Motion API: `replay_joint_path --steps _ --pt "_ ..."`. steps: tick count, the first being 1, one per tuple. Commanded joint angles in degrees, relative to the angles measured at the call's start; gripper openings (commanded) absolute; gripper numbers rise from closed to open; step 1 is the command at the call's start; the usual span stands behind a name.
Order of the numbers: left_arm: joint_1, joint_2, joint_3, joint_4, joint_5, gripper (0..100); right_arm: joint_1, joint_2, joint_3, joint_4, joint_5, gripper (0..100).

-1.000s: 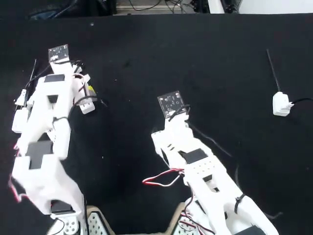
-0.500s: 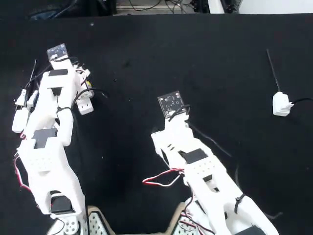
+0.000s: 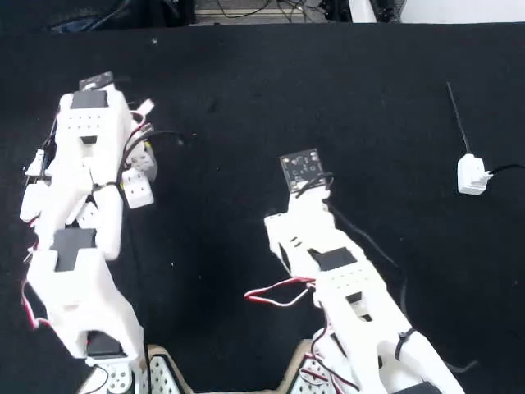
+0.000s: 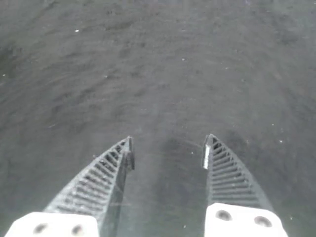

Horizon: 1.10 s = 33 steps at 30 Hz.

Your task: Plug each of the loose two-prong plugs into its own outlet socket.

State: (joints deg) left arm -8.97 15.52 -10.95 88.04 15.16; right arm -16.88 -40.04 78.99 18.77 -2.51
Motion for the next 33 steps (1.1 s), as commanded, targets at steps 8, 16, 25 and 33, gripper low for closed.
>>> replay_joint_path --steps 8,16,25,33 --pt "10.7 -23.2 -3.0 12.2 -10.6 3 1.8 -1.5 -1.2 -1.6 -0.2 21.5" --pt "16.6 -30.8 10.3 12.7 -17.3 3 2.0 -1.7 -1.2 -1.6 -0.4 21.5" --pt "17.5 -31.6 40.0 -10.5 -24.9 3 10.0 -1.7 -2.7 -1.2 -0.4 21.5" --pt "16.2 -32.0 49.4 -22.2 -19.0 27 11.0 -1.6 -2.9 -1.2 -0.5 21.5"
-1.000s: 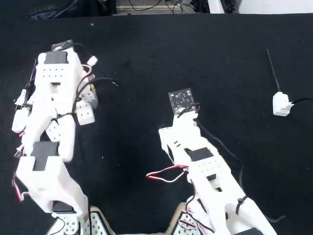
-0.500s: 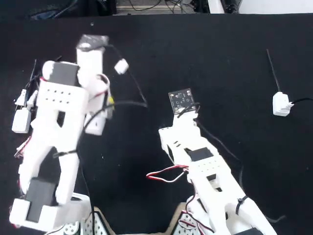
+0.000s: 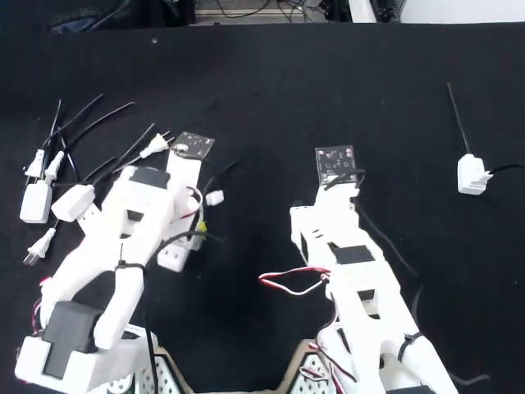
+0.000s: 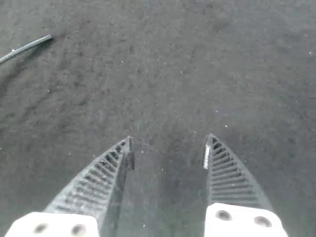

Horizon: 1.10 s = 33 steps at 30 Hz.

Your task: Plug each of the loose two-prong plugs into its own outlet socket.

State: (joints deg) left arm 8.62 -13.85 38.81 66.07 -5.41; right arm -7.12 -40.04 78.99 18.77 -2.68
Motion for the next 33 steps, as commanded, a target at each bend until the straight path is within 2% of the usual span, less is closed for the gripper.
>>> replay_joint_path --steps 1,4,8,13,16,19,22,26,33 --pt "-1.8 -3.3 -1.9 2.1 1.3 27 1.2 -1.6 -2.9 -1.2 -0.4 21.5" --pt "-3.1 -5.7 -7.3 10.4 0.0 24 1.2 -1.6 -2.9 -1.2 -0.4 21.5" --pt "-10.5 -8.1 -12.7 17.0 -9.9 24 -0.7 -1.6 -2.7 -1.2 -0.2 21.5" --pt "-24.0 -6.9 -11.1 16.2 -26.5 24 -2.5 -1.5 -2.6 -1.1 0.0 21.5" --pt "-25.5 -4.9 -6.3 12.2 -27.3 24 -2.4 -1.7 -2.7 -1.1 0.0 21.5" --pt "-22.4 -3.0 0.6 5.8 -24.5 24 -0.1 -1.8 -3.1 -1.1 -0.3 21.5" --pt "-16.1 -2.9 6.0 -0.5 -19.8 23 3.8 -1.8 -4.2 -0.4 -0.3 21.5" --pt "-6.1 -4.5 6.1 -1.0 -11.8 21 7.7 -1.8 -5.8 1.8 -0.4 21.5" --pt "10.0 -7.1 5.8 -2.5 -0.6 21 8.4 -1.8 -5.8 1.7 -0.4 21.5"
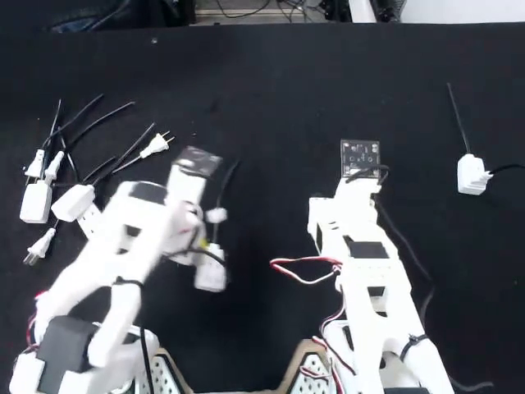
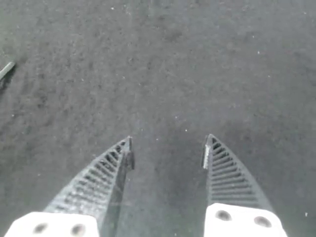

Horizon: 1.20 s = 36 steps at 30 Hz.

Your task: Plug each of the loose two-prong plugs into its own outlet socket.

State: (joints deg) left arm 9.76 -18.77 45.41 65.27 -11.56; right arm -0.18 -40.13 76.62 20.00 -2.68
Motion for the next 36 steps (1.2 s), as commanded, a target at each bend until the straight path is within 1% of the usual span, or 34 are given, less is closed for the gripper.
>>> replay_joint_path --steps 1,4,7,10,12,14,16,18,20,21,24,27,32,36 --pt "10.5 -2.2 -0.7 -2.5 6.9 21 1.5 -1.7 -3.5 0.4 -0.4 21.5" --pt "13.8 -2.2 1.2 -6.2 9.9 21 1.7 -1.7 -3.5 0.4 -0.4 21.5" --pt "14.0 -2.4 4.6 -9.8 10.7 21 3.2 -1.7 -3.5 0.4 -0.4 21.5" --pt "13.4 -2.9 6.5 -10.9 10.7 21 5.5 -1.7 -4.3 0.7 -1.4 21.5" --pt "13.1 -3.0 5.5 -9.8 10.7 21 6.5 -1.7 -4.4 0.7 -4.1 21.5" --pt "12.1 -3.0 1.3 -6.2 10.4 21 6.8 -1.7 -4.4 0.7 -5.3 21.5" --pt "9.5 -2.8 -5.1 -2.1 10.4 21 6.7 -1.7 -4.4 0.7 -5.2 21.5" --pt "6.3 -2.0 -10.1 -1.5 10.7 21 6.7 -1.7 -4.4 0.7 -5.2 21.5" --pt "5.0 -0.9 -11.2 -5.5 11.9 21 6.6 -1.7 -4.4 0.7 -5.2 21.5" --pt "4.8 0.1 -11.2 -7.8 13.6 21 6.6 -1.7 -4.4 0.7 -5.2 21.5" --pt "6.0 4.5 -11.1 -13.4 18.7 21 6.6 -1.7 -4.4 0.7 -5.2 21.5" --pt "7.6 10.3 -12.4 -16.9 20.6 21 6.6 -1.7 -4.4 0.6 -5.2 21.5" --pt "8.7 18.2 -17.3 -17.4 24.1 21 6.6 -1.7 -4.4 0.5 -5.2 21.5" --pt "8.7 21.3 -19.8 -17.4 26.5 21 6.5 -1.7 -4.4 0.5 -5.2 21.5"
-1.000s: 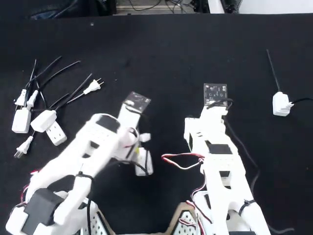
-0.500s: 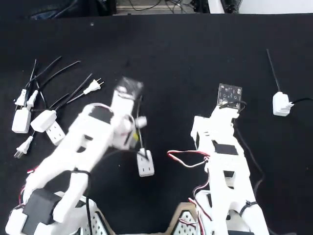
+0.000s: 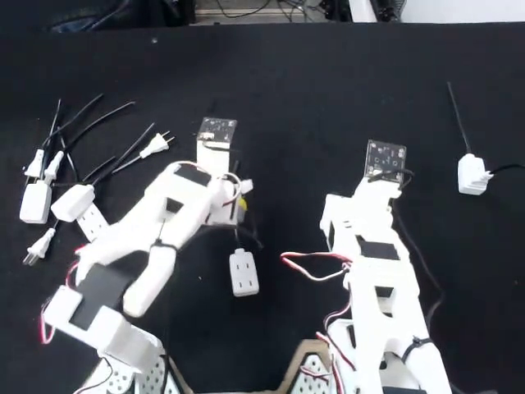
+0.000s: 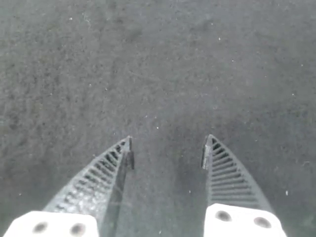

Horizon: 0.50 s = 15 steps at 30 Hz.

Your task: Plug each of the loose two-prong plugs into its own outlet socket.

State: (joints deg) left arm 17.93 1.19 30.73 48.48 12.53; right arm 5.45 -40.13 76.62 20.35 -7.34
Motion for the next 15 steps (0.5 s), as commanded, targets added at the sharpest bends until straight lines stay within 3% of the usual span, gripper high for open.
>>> replay_joint_path --steps 1,7,15 --pt "0.7 1.6 -5.4 -0.6 2.5 21 0.9 -1.7 -4.4 0.2 -0.5 21.5" --pt "0.7 2.3 -5.0 -0.8 2.5 21 0.9 -1.7 -4.4 0.2 -0.5 21.5" --pt "-8.3 3.9 -2.5 0.6 2.1 21 0.9 -1.7 -4.4 0.2 -0.5 21.5"
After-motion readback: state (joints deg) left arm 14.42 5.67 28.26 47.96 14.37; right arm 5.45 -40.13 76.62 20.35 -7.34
